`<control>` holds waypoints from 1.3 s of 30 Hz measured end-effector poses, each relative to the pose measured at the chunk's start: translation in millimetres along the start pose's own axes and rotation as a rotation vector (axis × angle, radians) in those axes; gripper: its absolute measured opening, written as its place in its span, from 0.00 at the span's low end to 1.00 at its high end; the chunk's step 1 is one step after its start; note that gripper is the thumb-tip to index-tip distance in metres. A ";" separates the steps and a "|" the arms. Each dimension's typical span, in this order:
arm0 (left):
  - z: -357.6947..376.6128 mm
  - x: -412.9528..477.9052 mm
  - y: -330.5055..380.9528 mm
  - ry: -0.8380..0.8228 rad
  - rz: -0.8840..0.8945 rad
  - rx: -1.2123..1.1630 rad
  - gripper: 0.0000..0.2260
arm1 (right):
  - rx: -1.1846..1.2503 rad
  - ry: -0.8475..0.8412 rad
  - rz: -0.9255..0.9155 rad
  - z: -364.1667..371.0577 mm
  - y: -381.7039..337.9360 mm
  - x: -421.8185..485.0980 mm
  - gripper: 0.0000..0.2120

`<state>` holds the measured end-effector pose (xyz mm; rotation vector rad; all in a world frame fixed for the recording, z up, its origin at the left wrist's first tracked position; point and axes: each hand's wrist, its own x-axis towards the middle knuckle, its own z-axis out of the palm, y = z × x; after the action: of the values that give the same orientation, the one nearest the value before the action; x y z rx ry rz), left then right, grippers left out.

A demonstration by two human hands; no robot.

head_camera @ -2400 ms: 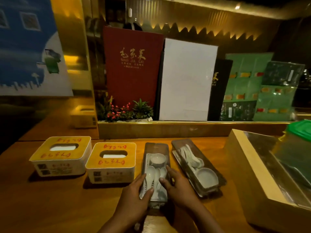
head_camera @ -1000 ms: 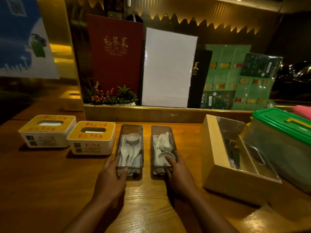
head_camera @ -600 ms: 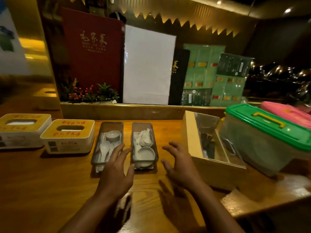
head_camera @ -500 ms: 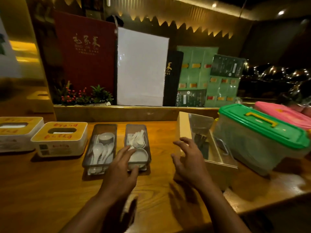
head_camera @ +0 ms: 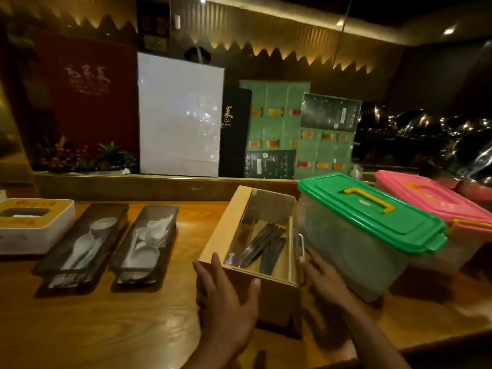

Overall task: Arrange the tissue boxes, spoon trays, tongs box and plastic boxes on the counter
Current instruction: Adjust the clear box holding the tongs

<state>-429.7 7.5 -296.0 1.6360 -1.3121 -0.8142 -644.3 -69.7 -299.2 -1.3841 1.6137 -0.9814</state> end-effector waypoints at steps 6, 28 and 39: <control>36.7 5.9 19.4 0.042 -0.169 -0.138 0.50 | 0.398 -0.145 0.183 -0.1 7.3 46.2 0.26; -17.7 199.1 -29.2 0.216 -0.145 -0.142 0.51 | 0.487 -0.242 0.178 49.1 -17.3 175.1 0.25; -53.9 284.6 -46.2 0.004 -0.031 -0.197 0.44 | 0.364 -0.119 0.219 71.9 -19.4 197.2 0.43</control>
<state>-296.9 -253.7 -308.5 1.5045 -1.1668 -0.9277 -591.5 -272.2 -324.7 -0.9786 1.3819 -0.9839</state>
